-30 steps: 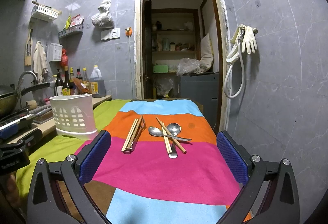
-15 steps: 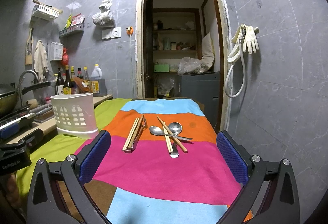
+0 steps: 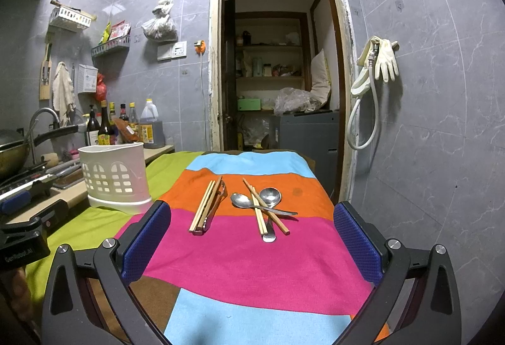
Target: Organize utensils
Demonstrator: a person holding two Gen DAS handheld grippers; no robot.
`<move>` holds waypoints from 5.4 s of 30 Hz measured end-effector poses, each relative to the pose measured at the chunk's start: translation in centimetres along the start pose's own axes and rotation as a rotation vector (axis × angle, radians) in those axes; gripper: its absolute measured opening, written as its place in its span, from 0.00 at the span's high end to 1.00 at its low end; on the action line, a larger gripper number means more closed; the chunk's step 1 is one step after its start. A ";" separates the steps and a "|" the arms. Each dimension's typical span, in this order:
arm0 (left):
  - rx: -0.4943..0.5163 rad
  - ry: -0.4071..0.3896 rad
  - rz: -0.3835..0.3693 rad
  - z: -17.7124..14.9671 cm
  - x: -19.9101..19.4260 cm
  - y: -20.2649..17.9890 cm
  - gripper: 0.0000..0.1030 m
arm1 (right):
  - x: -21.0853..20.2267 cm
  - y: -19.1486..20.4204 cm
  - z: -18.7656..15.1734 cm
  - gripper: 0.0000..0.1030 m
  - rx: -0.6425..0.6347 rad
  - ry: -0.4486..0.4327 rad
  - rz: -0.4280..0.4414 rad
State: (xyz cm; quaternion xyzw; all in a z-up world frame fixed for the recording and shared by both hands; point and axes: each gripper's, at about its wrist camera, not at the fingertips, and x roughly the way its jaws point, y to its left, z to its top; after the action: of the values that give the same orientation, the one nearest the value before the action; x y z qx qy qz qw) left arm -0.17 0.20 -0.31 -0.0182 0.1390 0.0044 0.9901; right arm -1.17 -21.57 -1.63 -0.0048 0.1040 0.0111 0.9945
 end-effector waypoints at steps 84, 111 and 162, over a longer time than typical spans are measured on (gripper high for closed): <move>0.151 0.642 -0.300 3.3 28.9 -9.1 0.79 | 26.7 -7.3 0.9 0.59 -0.082 0.618 0.146; 0.063 0.721 -0.391 3.2 29.3 -8.4 0.96 | 28.0 -5.9 -0.1 0.57 -0.075 0.683 0.245; 0.169 0.708 -0.330 3.2 26.1 -7.8 0.98 | 27.3 -4.2 0.6 0.61 -0.147 0.617 0.221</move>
State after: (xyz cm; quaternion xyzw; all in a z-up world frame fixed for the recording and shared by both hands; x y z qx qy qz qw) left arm 25.96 -7.39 -4.13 0.0406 0.4666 -0.1729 0.8665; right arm 25.77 -25.16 -6.69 -0.0684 0.3992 0.1246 0.9058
